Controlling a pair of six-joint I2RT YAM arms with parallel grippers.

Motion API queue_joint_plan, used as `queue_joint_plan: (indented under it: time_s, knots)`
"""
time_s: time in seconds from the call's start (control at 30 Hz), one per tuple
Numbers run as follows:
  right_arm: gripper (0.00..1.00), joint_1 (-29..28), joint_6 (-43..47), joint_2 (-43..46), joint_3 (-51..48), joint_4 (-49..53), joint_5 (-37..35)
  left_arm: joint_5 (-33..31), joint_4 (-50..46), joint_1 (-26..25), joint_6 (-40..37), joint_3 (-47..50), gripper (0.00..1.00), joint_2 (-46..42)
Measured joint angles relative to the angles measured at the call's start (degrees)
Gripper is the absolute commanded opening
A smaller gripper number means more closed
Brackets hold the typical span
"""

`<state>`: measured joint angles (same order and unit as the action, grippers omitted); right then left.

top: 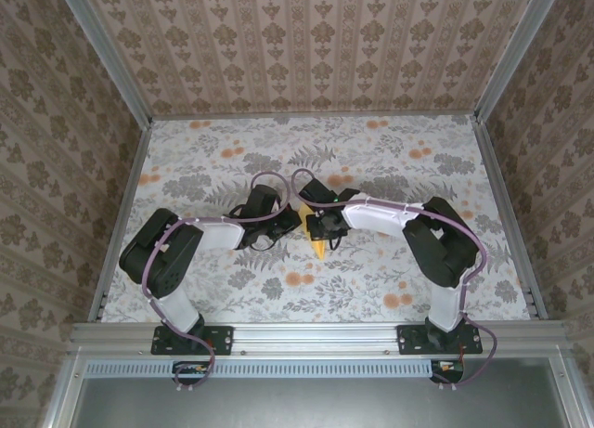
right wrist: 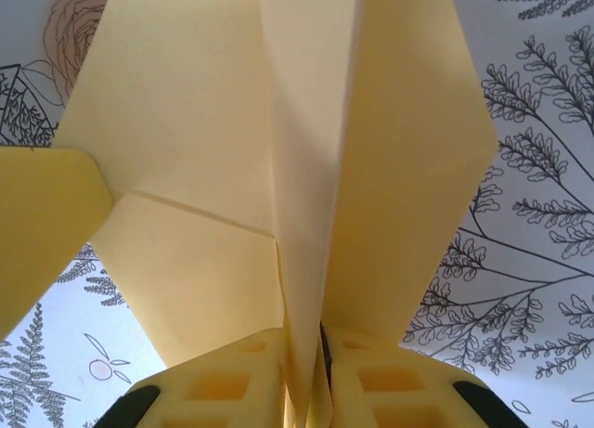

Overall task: Fold a paper plane with a square sheet of paper (pick it up from the middle)
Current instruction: Move a paper plane to the center of the table.

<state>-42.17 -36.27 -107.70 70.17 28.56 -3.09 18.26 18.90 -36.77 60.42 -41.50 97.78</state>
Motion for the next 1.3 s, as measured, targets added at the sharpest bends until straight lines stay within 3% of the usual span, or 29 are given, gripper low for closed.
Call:
queue_joint_plan:
  time_s: [0.1, 0.2, 0.37, 0.53, 0.7, 0.9, 1.3]
  knots:
    - [0.04, 0.0, 0.13, -0.17, 0.35, 0.48, -0.61, 0.0, -0.26, 0.11, 0.31, 0.0, 0.28, -0.07]
    - [0.03, 0.02, 0.48, -0.15, 0.52, 1.44, -2.16, -0.09, -2.27, 0.83, -0.07, 0.0, 0.43, -1.44]
    - [0.04, 1.11, 2.08, 0.63, 0.52, 2.64, -4.02, -1.2, -7.69, 4.22, -2.16, 0.0, 0.62, -7.19]
    - [0.11, 3.87, 3.76, 0.94, 0.5, 3.06, -4.24, -4.9, -16.2, 7.61, -6.1, -0.31, 0.79, -12.7]
    - [0.15, 5.55, 4.74, 0.66, 0.52, 3.04, -4.2, -11.39, -27.67, 8.61, -10.99, -2.91, 0.87, -15.87]
    - [0.13, 5.55, 4.81, -1.18, 0.83, 2.99, -4.17, -16.2, -34.64, 9.57, -14.38, -4.15, 1.0, -18.43]
    - [0.04, 5.99, 4.85, -2.86, 2.84, 3.19, -4.09, -19.61, -40.52, 12.2, -16.87, -4.15, 1.0, -18.49]
